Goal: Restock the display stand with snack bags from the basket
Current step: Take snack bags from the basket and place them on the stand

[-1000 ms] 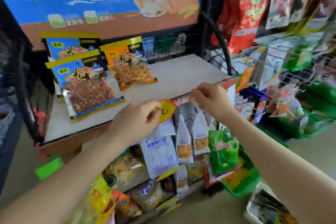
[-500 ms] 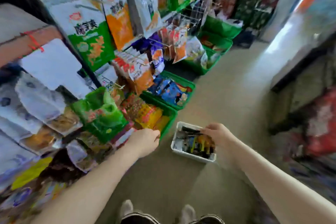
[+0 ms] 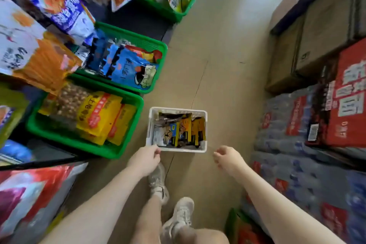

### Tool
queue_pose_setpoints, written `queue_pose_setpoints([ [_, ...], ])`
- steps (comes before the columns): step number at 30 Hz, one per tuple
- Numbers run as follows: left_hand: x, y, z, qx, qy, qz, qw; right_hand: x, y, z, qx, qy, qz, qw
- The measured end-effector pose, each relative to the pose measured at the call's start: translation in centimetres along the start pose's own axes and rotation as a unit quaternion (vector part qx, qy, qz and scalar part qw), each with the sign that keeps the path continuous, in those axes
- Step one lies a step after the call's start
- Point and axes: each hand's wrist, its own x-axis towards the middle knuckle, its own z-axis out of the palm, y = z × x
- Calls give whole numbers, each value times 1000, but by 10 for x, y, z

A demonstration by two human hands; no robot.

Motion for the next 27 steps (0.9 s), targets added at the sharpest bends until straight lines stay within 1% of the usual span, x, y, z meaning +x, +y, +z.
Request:
queue_pose_setpoints([
  [4,101,-6,37,-20,-27,-19,999,101,5,26,-70,-20,22,997],
  [7,178,-20,74,-20,-34,-28,999,178,13,58,-102,-16,18,995],
  [10,251,-41,113,32,-38,-24,998,257,19,97,-135,2,-21,991],
  [13,311,-61,149,143,-43,14,989,324,28,129,-164,28,-61,984],
  [15,340,-69,169,199,-50,58,977,356,36,144,-189,41,-46,980],
  [18,373,-75,187,244,-55,113,962,390,47,162,-227,42,-9,973],
  [22,400,-79,195,304,-48,140,941,411,47,180,-222,38,36,974],
  [24,409,-79,195,298,-59,126,944,415,48,184,-199,25,42,979],
  [27,421,-73,190,254,-63,93,961,413,56,181,-95,37,22,995],
])
